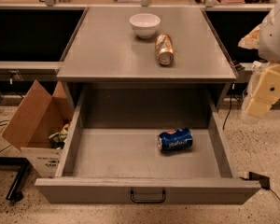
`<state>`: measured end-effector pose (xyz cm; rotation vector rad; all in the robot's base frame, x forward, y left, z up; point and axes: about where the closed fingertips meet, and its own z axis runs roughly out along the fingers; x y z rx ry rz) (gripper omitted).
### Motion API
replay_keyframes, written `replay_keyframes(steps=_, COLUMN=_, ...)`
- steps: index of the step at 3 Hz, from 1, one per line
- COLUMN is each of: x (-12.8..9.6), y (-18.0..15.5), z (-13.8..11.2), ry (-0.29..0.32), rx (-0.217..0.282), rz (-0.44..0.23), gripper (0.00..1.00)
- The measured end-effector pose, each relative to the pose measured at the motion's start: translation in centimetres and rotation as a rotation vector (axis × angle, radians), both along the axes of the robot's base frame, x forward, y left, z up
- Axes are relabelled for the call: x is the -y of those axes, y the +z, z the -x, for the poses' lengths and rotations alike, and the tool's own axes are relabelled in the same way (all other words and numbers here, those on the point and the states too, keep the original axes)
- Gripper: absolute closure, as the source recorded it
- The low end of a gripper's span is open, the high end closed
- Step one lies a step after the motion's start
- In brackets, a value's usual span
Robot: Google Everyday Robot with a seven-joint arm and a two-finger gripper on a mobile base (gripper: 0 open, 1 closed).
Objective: Pick pepsi can from top drawer and place on counter
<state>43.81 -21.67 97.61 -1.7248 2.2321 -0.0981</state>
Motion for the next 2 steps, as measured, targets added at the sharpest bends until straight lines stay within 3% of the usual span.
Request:
replay_keyframes(steps=1, x=0.0, y=0.0, z=0.0, ry=0.0, rx=0.0, rz=0.0, gripper=0.0)
replay_keyframes(steps=2, x=-1.3, y=-3.3, z=-1.1, ry=0.083, rx=-0.028, rz=-0.019, gripper=0.0)
